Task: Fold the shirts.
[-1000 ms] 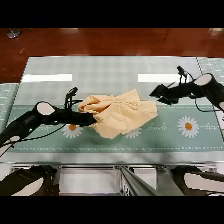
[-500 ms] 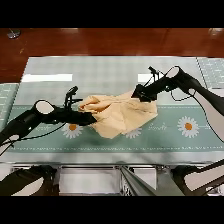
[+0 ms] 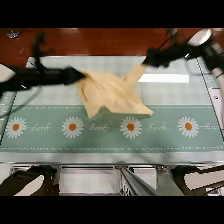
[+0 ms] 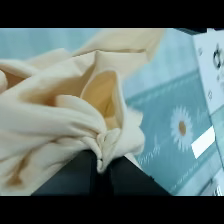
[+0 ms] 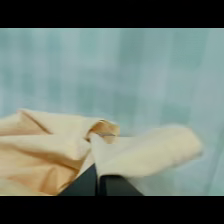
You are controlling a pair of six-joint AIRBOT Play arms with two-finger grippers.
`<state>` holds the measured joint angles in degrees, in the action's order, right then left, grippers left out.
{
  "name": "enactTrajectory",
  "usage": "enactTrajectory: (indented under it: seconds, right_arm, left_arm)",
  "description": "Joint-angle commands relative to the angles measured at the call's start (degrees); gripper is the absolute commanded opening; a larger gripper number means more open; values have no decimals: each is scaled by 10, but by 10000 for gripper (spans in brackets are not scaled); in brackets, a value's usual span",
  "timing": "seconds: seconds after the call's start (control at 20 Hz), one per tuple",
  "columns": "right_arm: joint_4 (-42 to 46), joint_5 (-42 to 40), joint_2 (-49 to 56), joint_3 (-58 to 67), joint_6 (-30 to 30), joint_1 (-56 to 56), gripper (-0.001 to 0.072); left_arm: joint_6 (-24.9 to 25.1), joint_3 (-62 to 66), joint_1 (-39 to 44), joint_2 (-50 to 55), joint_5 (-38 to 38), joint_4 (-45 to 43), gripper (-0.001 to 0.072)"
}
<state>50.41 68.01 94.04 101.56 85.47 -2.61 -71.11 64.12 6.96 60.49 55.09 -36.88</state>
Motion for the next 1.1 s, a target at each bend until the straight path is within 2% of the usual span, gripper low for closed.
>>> enactTrajectory:
  seconds: [0.0,0.25,0.35,0.5,0.6,0.75,0.85,0.95,1.05]
  right_arm:
    - [23,4,-94,184,15,47,18]
    - [179,34,-344,163,8,49,18]
    - [210,56,-426,137,8,49,18]
    - [242,124,-528,87,12,50,18]
    - [257,156,-584,23,33,49,18]
    - [262,175,-653,-134,69,49,18]
    - [251,173,-681,-270,90,49,19]
    - [206,141,-688,-413,95,49,19]
    - [184,46,-675,-545,97,49,19]
  left_arm:
    - [0,170,-84,-37,47,0,28]
    - [-1,294,-187,-97,143,-32,28]
    - [-7,295,-211,-130,189,-52,28]
    - [-16,287,-212,-159,309,-61,28]
    - [-27,250,-212,-178,352,-69,28]
    - [-30,136,-212,-198,337,-74,28]
    - [-20,22,-209,-193,297,-73,28]
    - [4,-93,-182,-180,225,-72,28]
    - [34,-189,-129,-150,111,-73,28]
